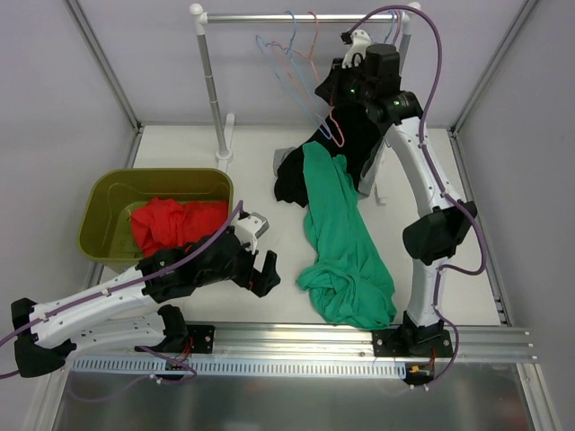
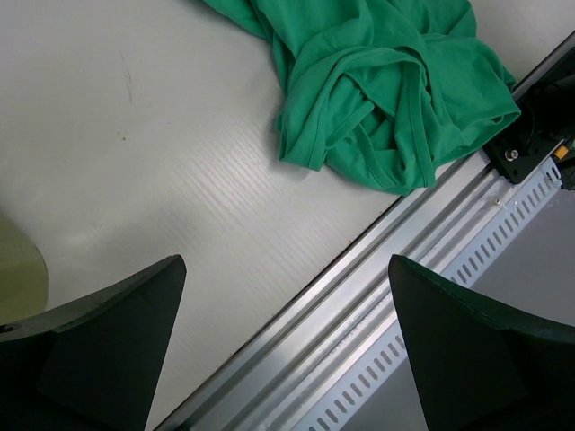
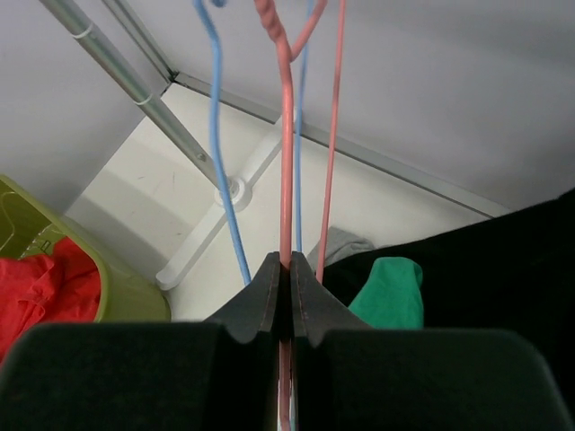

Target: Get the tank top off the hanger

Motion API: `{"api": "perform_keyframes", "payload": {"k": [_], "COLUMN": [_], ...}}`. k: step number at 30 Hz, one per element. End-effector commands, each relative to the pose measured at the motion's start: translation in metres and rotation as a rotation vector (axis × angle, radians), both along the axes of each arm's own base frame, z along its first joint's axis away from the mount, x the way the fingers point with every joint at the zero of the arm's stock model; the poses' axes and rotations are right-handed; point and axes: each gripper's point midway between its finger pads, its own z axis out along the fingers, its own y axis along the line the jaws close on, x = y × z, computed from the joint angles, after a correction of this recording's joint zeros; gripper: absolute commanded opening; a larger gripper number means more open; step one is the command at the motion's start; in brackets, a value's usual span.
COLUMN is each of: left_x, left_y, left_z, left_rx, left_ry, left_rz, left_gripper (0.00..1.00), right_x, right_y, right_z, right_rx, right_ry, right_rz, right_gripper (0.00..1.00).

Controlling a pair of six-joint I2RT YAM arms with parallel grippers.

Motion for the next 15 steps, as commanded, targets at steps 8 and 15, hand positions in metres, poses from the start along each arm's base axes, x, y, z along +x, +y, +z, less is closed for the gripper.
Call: {"api": "perform_keyframes", "payload": {"k": [8,15], "left_x": [-0.005,0.002], "left_y": [0.002,0.004], "left_z": [-0.006,0.003], "left_rx": [-0.018,-0.034], "left_ry": [0.029,0.000], "left_rz": [0.020,0.060], "left_gripper": [0.99,0.99], "right_x": [-0.001,-0.006], "right_y": [0.049,0.066], "right_z": [0.034,0.038], "right_rx": [0.073,0.129], "right_ry": [-0.117,-0.108], "right_rz": [-0.082,-0.029], "right_gripper": [0.00,0.00]}}
